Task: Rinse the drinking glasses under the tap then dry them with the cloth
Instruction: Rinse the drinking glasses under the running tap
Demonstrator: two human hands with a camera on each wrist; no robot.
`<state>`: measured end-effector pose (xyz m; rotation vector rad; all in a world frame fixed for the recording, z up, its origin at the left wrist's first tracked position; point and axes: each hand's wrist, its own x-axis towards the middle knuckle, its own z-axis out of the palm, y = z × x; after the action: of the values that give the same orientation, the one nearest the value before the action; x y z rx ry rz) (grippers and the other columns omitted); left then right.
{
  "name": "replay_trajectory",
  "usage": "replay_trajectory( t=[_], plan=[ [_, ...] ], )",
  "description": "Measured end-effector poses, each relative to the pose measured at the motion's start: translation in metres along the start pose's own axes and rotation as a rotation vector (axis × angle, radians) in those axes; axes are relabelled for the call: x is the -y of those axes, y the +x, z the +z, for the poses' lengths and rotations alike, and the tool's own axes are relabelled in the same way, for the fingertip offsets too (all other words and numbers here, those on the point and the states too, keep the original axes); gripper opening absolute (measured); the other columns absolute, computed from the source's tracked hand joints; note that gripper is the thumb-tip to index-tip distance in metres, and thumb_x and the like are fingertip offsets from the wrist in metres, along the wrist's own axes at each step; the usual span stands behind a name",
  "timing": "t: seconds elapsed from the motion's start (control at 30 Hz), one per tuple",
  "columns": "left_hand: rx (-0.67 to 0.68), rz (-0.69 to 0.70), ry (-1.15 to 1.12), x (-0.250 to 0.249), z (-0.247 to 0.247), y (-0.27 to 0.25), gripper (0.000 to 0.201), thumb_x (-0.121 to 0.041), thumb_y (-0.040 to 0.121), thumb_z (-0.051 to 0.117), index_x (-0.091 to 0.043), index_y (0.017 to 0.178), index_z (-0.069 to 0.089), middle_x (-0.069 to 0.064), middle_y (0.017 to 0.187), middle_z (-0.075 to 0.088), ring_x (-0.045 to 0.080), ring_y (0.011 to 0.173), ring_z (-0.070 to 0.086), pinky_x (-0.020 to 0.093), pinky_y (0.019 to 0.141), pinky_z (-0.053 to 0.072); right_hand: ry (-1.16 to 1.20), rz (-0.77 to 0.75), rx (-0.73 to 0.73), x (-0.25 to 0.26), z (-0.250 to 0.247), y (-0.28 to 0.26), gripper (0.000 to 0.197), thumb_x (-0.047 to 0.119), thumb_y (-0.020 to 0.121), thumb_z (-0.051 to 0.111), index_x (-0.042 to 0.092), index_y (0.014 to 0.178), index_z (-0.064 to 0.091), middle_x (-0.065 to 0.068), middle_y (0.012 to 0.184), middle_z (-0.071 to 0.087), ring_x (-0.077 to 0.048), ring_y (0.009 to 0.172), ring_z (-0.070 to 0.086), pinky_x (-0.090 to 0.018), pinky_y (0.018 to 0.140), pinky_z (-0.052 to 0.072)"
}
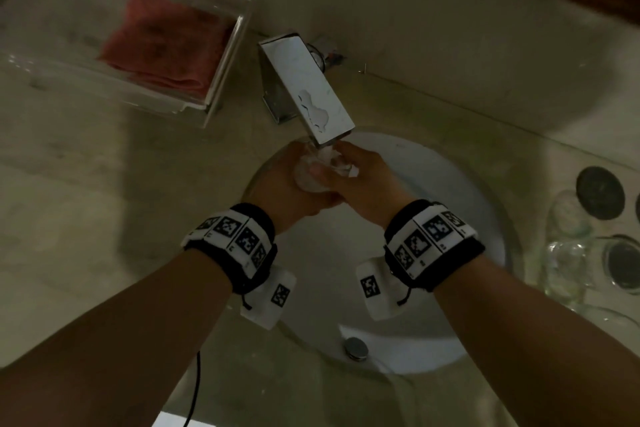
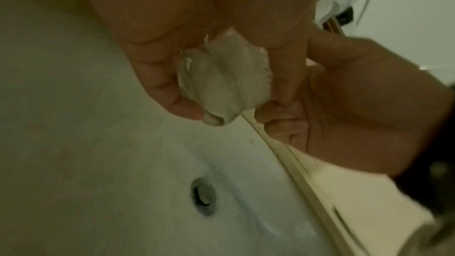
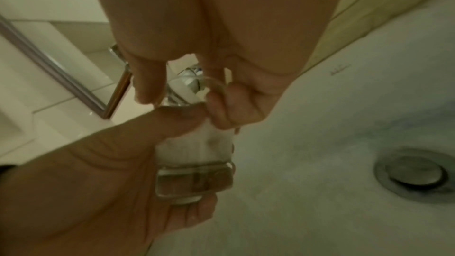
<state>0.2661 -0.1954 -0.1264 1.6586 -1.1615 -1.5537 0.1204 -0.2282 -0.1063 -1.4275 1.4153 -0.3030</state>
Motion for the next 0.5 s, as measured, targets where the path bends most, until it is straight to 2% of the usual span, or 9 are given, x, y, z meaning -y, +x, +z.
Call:
replay_trajectory(
  t=[0.07, 0.13, 0.2, 0.23, 0.3, 0.37, 0.4, 0.43, 0.5],
  plan=[
    [-0.002, 0.005, -0.106, 0.002, -0.002, 0.000, 0.051, -0.026, 0.062, 0.089, -0.029, 0.100, 0.056, -0.003, 0.085, 0.070, 0.015, 0.069, 0.065, 0.032, 0.060, 0.053, 0.098, -0.016, -0.007, -0.002, -0.002, -0.003, 0.086, 0.073, 0.068, 0.063, 0.025, 0.138, 0.055, -0.001, 0.120, 0.068, -0.011, 0.070, 0.065, -0.028, 0.064, 0.052],
    [0.011, 0.010, -0.166, 0.001, -0.001, -0.001, 0.050, -0.017, 0.066, 0.090, -0.023, 0.104, 0.057, 0.000, 0.088, 0.072, 0.017, 0.073, 0.065, 0.031, 0.060, 0.053, 0.140, -0.038, -0.040, -0.001, -0.008, -0.006, 0.065, 0.057, 0.082, 0.066, 0.017, 0.133, 0.060, -0.001, 0.113, 0.069, -0.011, 0.055, 0.060, -0.021, 0.055, 0.046],
    [-0.005, 0.021, -0.154, 0.001, -0.001, -0.002, 0.051, -0.015, 0.068, 0.090, -0.022, 0.105, 0.056, -0.003, 0.093, 0.070, 0.005, 0.072, 0.067, 0.022, 0.060, 0.055, 0.161, -0.044, -0.113, 0.002, -0.016, -0.006, 0.040, 0.038, 0.092, 0.066, 0.014, 0.124, 0.066, 0.004, 0.100, 0.069, -0.008, 0.053, 0.058, -0.015, 0.051, 0.042],
    [-0.025, 0.029, -0.103, 0.001, 0.000, -0.002, 0.051, -0.015, 0.069, 0.090, -0.023, 0.106, 0.055, -0.007, 0.095, 0.067, -0.003, 0.071, 0.065, 0.016, 0.060, 0.054, 0.165, -0.038, -0.155, 0.004, -0.021, -0.005, 0.034, 0.035, 0.094, 0.065, 0.014, 0.121, 0.068, 0.006, 0.096, 0.067, -0.007, 0.053, 0.058, -0.014, 0.050, 0.041],
    [-0.055, 0.037, -0.030, 0.003, 0.001, -0.004, 0.054, -0.016, 0.070, 0.089, -0.023, 0.109, 0.053, -0.011, 0.098, 0.063, -0.010, 0.071, 0.062, 0.009, 0.059, 0.051, 0.162, -0.038, -0.229, 0.008, -0.029, 0.001, 0.030, 0.034, 0.094, 0.065, 0.017, 0.119, 0.068, 0.005, 0.100, 0.068, -0.007, 0.056, 0.059, -0.017, 0.053, 0.042],
    [-0.068, 0.019, -0.067, 0.003, 0.002, -0.007, 0.054, -0.007, 0.073, 0.086, -0.016, 0.115, 0.054, -0.008, 0.099, 0.062, -0.012, 0.068, 0.061, 0.008, 0.058, 0.052, 0.169, -0.057, -0.262, 0.014, -0.035, 0.005, 0.025, 0.031, 0.095, 0.065, 0.019, 0.116, 0.068, 0.003, 0.102, 0.069, -0.007, 0.058, 0.060, -0.021, 0.056, 0.043],
    [-0.071, 0.009, -0.073, 0.004, 0.002, -0.008, 0.055, -0.008, 0.072, 0.087, -0.013, 0.118, 0.056, -0.005, 0.102, 0.064, -0.008, 0.074, 0.064, 0.012, 0.062, 0.054, 0.169, -0.061, -0.269, 0.016, -0.037, 0.006, 0.023, 0.030, 0.094, 0.065, 0.019, 0.115, 0.068, 0.002, 0.101, 0.069, -0.007, 0.058, 0.061, -0.022, 0.057, 0.044],
    [-0.082, -0.002, -0.066, 0.005, 0.002, -0.008, 0.059, -0.017, 0.070, 0.090, -0.012, 0.120, 0.059, -0.004, 0.106, 0.067, 0.000, 0.086, 0.066, 0.018, 0.070, 0.057, 0.164, -0.060, -0.275, 0.018, -0.038, 0.007, 0.022, 0.030, 0.094, 0.066, 0.019, 0.114, 0.069, 0.002, 0.099, 0.069, -0.006, 0.058, 0.060, -0.021, 0.056, 0.044],
    [-0.076, -0.045, 0.028, 0.006, 0.001, -0.009, 0.074, -0.046, 0.059, 0.091, -0.019, 0.123, 0.063, -0.005, 0.115, 0.069, 0.012, 0.104, 0.066, 0.031, 0.090, 0.057, 0.153, -0.060, -0.284, 0.019, -0.038, 0.008, 0.022, 0.028, 0.094, 0.066, 0.017, 0.112, 0.070, 0.000, 0.097, 0.070, -0.006, 0.057, 0.060, -0.020, 0.055, 0.043]
  ],
)
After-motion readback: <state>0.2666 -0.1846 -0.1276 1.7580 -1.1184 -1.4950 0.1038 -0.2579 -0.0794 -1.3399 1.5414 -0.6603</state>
